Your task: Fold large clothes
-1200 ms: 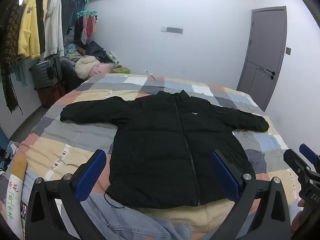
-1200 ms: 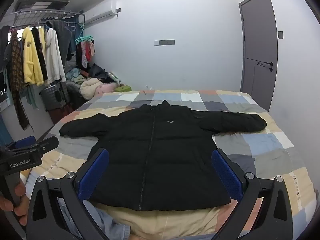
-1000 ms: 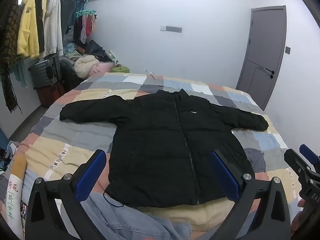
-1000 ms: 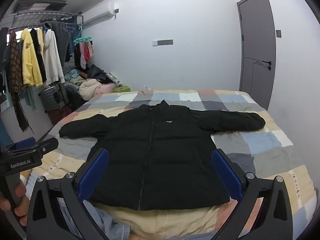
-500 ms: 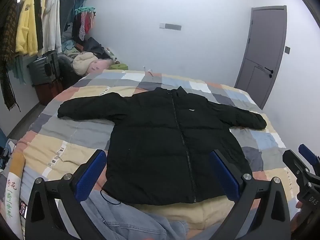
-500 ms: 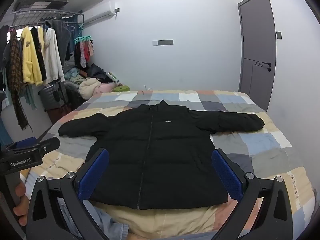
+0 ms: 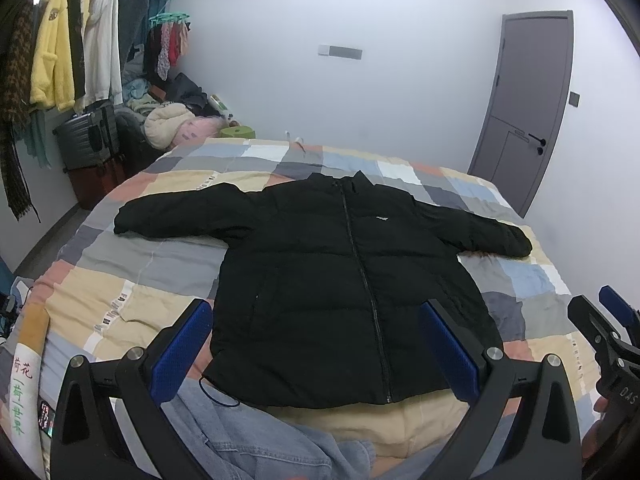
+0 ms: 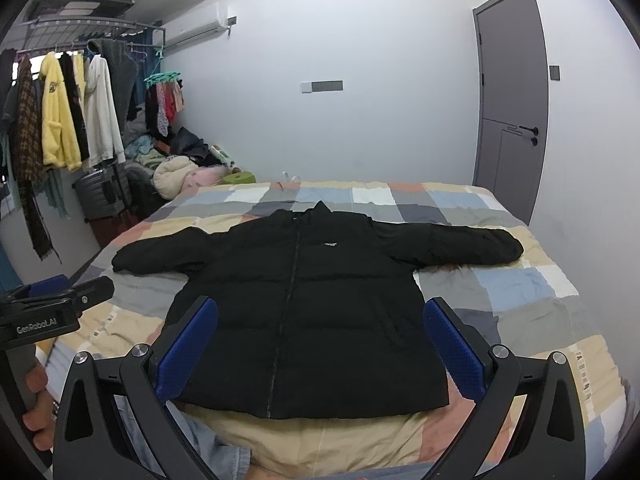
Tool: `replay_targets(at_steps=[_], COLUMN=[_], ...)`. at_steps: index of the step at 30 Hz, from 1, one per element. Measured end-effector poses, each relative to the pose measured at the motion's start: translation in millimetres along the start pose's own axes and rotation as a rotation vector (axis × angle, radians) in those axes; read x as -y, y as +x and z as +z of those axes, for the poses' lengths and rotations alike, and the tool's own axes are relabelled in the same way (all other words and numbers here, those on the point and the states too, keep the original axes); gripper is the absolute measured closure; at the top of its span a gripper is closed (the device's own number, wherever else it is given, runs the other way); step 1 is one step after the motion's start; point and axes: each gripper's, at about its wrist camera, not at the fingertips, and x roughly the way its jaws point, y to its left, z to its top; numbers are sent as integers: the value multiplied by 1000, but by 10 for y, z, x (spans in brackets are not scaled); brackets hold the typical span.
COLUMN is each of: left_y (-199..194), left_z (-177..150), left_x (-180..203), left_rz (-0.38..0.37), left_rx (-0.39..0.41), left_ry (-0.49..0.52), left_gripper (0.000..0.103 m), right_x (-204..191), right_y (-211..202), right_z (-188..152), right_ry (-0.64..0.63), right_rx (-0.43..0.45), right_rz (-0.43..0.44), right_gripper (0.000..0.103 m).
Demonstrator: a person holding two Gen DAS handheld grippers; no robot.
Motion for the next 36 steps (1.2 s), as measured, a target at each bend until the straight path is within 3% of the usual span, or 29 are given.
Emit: replay_targets(at_steps=[36], left_y=[91], left_z=[5], left_x=[-25], left_rz=[-13], left_rx=[-31], left_ry=[-16], left_gripper=[0], right_x=[15], right_y=[89], right_z=[-126], right_ry=[12], right_rx=[-21], right_rz=[6], right_gripper=[0])
